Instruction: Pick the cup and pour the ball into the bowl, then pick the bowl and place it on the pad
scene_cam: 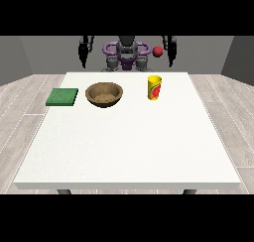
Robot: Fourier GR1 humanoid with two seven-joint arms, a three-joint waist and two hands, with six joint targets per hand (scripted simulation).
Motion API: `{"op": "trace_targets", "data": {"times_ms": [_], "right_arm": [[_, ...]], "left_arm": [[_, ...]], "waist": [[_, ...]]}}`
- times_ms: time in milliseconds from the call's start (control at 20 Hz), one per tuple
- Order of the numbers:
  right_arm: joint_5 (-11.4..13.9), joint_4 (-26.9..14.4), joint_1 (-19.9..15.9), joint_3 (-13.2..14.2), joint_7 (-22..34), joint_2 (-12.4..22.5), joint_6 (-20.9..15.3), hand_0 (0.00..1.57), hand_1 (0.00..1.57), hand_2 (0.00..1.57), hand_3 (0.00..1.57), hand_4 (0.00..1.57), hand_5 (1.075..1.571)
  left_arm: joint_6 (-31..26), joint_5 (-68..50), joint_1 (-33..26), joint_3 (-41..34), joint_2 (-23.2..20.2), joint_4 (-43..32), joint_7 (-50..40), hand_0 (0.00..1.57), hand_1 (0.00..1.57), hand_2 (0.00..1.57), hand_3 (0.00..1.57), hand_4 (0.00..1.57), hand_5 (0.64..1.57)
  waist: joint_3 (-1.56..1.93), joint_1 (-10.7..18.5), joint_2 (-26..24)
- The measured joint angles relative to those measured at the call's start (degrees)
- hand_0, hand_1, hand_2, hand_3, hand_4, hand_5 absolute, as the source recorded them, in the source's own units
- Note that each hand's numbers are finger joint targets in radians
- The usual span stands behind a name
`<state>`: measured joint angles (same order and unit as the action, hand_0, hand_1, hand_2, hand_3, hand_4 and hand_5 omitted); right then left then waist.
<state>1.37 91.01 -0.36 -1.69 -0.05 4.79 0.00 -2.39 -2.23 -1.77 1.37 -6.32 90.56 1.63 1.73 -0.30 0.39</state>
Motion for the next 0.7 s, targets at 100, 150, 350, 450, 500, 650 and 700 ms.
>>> {"op": "trace_targets", "data": {"times_ms": [100, 150, 350, 450, 500, 650, 700], "right_arm": [[-0.1, 1.4, -0.1, 0.1, 1.0, 0.4, 0.1, 0.00, 0.00, 0.00, 0.00, 0.87, 1.533], [-0.2, 2.0, -0.2, 0.2, 1.6, 0.6, 0.1, 0.00, 0.00, 0.00, 0.00, 0.87, 1.533], [-1.9, 4.8, 0.7, 0.7, 5.6, 0.5, 0.0, 0.00, 0.00, 0.00, 0.00, 0.87, 1.539], [-4.0, 6.7, 3.0, 1.2, 9.8, -0.6, -0.6, 0.00, 0.00, 0.00, 0.00, 0.86, 1.530], [-4.7, 7.9, 3.4, 1.4, 12.4, -0.9, -1.2, 0.00, 0.00, 0.00, 0.00, 0.86, 1.532], [-6.6, 12.6, 4.1, 1.8, 19.5, -0.8, -2.2, 0.00, 0.00, 0.00, 0.00, 0.82, 1.528], [-6.9, 14.2, 3.7, 2.0, 21.6, -0.8, -2.8, 0.00, 0.00, 0.00, 0.00, 0.82, 1.540]], "left_arm": [[0.0, 0.0, 0.0, -0.3, -0.7, 1.3, -1.0, 0.00, 0.00, 0.00, 0.00, 0.66, 1.566], [0.0, -0.1, 0.0, -0.4, -1.0, 2.0, -1.5, 0.00, 0.00, 0.00, 0.00, 0.66, 1.566], [0.6, -1.7, -0.3, -1.0, -0.7, 4.9, -5.4, 0.00, 0.00, 0.00, 0.00, 0.64, 1.565], [1.6, -4.2, -1.3, -1.0, 1.0, 7.2, -10.5, 0.00, 0.00, 0.00, 0.00, 0.63, 1.564], [2.7, -4.6, -1.6, -0.5, 1.9, 8.6, -13.3, 0.00, 0.00, 0.00, 0.00, 0.63, 1.564], [5.7, -5.4, -0.4, -0.1, 3.0, 13.2, -21.4, 0.00, 0.00, 0.00, 0.00, 0.60, 1.563], [6.8, -5.2, 0.5, 0.1, 3.2, 14.6, -23.6, 0.00, 0.00, 0.00, 0.00, 0.60, 1.563]], "waist": [[-0.37, 0.1, -3.6], [-0.52, 0.1, -5.3], [-1.09, -0.3, -12.7], [-1.33, -1.0, -17.1], [-1.40, -1.1, -18.8], [-1.56, -1.6, -21.1], [-1.59, -1.7, -20.8]]}}
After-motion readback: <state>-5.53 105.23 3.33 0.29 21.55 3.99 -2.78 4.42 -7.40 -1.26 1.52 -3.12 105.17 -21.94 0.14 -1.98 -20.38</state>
